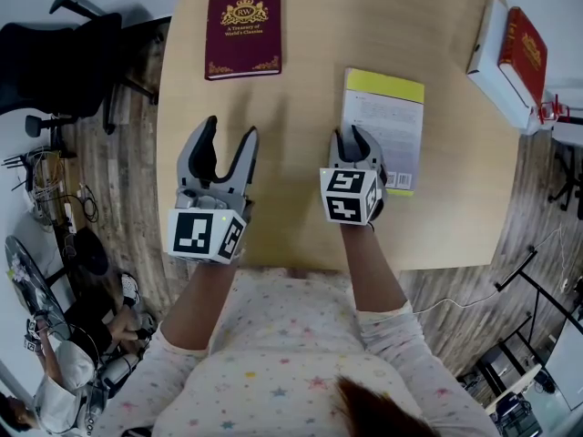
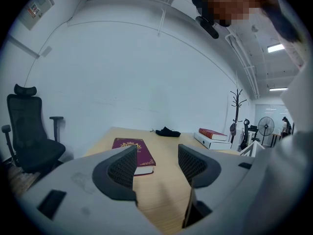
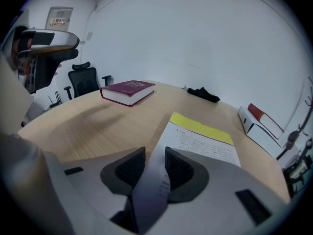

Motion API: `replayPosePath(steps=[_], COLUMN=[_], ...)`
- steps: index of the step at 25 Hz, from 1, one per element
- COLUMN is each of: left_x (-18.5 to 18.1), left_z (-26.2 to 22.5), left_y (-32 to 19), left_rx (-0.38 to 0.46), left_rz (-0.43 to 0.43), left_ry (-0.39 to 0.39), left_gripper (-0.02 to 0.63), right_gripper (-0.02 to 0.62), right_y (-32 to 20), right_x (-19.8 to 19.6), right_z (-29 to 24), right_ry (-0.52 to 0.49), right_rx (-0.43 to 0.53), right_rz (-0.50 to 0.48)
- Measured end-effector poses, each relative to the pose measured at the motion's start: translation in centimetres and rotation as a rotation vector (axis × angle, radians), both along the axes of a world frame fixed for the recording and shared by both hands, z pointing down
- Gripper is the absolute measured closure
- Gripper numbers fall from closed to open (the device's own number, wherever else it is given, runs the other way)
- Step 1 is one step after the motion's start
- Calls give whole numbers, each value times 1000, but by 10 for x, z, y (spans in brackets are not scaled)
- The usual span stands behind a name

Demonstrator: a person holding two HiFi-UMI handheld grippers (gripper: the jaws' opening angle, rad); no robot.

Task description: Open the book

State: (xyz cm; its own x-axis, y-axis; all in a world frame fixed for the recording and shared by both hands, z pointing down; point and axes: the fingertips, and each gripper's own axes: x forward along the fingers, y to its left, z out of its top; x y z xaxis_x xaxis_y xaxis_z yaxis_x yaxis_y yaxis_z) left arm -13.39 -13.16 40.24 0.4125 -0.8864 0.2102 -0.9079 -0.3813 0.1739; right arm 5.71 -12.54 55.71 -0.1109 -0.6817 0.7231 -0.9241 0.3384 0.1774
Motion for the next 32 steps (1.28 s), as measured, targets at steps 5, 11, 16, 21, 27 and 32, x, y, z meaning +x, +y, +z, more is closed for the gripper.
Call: replayPosePath(steps=[5, 11, 16, 21, 27, 32], left_x=[2, 3, 2, 4, 5, 4], left_z=[-1, -3, -3, -4, -4, -4], left_y=[-1, -2, -2, -2, -1, -1], left_rx=[5, 6, 5, 7, 7, 0], left_rz=[3, 2, 1, 3, 6, 2], left_ry=[-4, -7, -8, -7, -5, 3], left_gripper=[364, 364, 364, 364, 364, 364], right_gripper=[479, 499, 526, 532, 532, 532], right_y=[0, 0, 0, 0, 1, 0], right_x=[0, 0, -1, 2, 3, 0], right_z=[0, -1, -6, -13, -10, -1], right_ry=[-26, -56, -73, -83, -106, -100], right_rx=[-3, -10, 4, 10, -10, -14], right_rz=[-1, -4, -7, 0, 7, -3])
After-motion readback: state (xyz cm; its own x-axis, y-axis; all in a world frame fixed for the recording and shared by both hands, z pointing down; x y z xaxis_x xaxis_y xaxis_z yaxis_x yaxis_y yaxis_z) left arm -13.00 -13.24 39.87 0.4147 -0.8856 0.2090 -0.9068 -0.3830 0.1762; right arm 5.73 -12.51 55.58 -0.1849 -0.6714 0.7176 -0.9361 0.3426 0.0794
